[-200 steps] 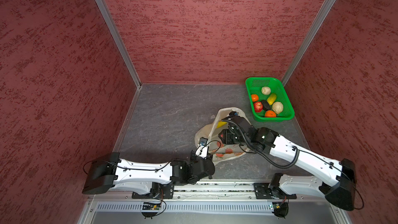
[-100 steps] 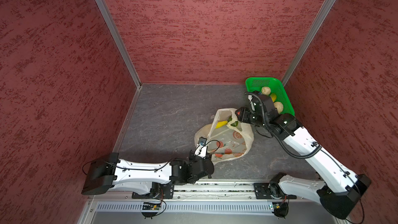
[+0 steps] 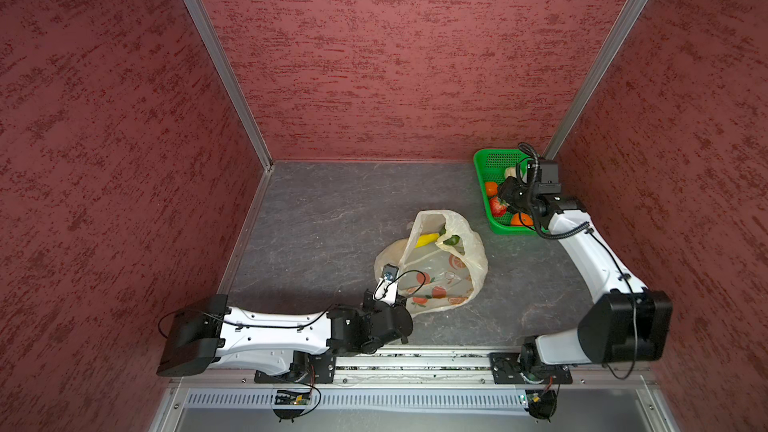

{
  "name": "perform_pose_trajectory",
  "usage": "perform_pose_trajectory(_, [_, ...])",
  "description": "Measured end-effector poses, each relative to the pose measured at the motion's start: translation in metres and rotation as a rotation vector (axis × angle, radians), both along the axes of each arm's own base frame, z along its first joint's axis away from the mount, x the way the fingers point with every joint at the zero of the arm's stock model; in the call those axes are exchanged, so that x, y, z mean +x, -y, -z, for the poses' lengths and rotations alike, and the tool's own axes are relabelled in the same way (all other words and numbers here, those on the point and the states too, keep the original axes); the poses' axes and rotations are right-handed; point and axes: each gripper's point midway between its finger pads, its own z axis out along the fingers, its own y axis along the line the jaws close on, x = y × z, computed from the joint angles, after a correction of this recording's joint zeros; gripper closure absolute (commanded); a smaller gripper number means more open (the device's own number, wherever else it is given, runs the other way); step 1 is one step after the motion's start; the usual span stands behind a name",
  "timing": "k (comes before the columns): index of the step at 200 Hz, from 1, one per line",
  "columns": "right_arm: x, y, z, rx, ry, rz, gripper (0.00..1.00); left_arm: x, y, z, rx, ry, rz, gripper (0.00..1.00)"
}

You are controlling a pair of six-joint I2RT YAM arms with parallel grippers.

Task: Untie the knot of the plastic bag and take out the fruit
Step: 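Carry the red apple to the green basket and open the right gripper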

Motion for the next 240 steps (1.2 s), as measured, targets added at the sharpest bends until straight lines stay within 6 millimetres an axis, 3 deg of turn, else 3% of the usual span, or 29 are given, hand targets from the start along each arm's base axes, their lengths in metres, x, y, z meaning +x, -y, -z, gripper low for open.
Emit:
perform_pose_trajectory(34, [0.045,0.013,0.044,-0.03,-0.051,0.021,0.52,0.001,-0.005,0.001,0.012,-0.006,-0.015,1.0])
perform_pose_trajectory(74, [0.099,0.031,0.053,-0.071,-0.018,0.048,0.52,0.002,-0.011,0.0,0.015,-0.008,-0.028,1.0])
perform_pose_trajectory(112, [0.132,0.06,0.07,-0.085,-0.024,0.102,0.5,0.002,-0.014,0.0,0.018,-0.01,-0.038,1.0])
perform_pose_trajectory(140, [0.141,0.075,0.087,-0.093,-0.054,0.127,0.39,0.003,-0.017,-0.001,0.016,-0.01,-0.045,1.0])
perform_pose_trajectory(168, [0.143,0.083,0.089,-0.106,-0.069,0.139,0.24,0.003,-0.018,-0.002,0.016,-0.009,-0.047,1.0])
perform_pose_trajectory(240, [0.138,0.084,0.09,-0.116,-0.084,0.135,0.19,0.003,-0.02,-0.004,0.014,-0.003,-0.051,1.0])
